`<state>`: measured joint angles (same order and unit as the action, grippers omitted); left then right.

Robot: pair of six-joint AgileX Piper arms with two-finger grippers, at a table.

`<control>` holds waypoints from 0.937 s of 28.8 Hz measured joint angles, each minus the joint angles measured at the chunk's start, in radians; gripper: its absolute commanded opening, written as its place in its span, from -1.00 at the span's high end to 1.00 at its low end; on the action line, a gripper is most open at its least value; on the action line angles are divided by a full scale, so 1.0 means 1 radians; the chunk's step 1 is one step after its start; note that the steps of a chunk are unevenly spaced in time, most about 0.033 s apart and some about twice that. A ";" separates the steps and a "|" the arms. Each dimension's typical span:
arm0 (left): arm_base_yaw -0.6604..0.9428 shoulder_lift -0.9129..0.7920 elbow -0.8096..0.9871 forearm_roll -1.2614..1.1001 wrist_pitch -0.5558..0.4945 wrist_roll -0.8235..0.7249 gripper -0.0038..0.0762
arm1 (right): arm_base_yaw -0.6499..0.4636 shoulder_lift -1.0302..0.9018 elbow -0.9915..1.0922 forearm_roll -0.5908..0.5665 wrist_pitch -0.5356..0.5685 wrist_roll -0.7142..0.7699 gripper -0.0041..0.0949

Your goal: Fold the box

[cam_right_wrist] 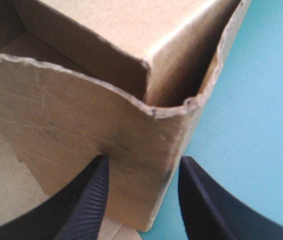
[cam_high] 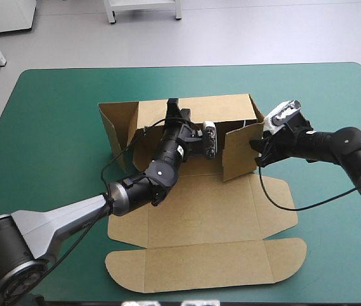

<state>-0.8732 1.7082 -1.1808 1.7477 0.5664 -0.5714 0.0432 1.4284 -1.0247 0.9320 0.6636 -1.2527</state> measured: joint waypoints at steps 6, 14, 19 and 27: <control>0.000 0.000 0.000 0.000 0.000 -0.003 0.92 | 0.000 0.044 0.002 0.082 -0.010 -0.063 -0.47; 0.000 0.000 0.000 0.000 0.000 -0.004 0.92 | 0.030 0.048 0.003 0.194 -0.009 -0.142 -0.33; 0.000 0.000 0.000 0.000 0.002 -0.005 0.92 | 0.083 0.061 0.003 0.192 -0.083 -0.139 -0.33; 0.000 0.003 -0.022 -0.014 0.006 -0.007 0.92 | 0.110 0.071 0.000 0.213 -0.181 -0.128 -0.14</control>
<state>-0.8732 1.7108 -1.2031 1.7335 0.5724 -0.5789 0.1537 1.4999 -1.0248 1.1453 0.4827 -1.3812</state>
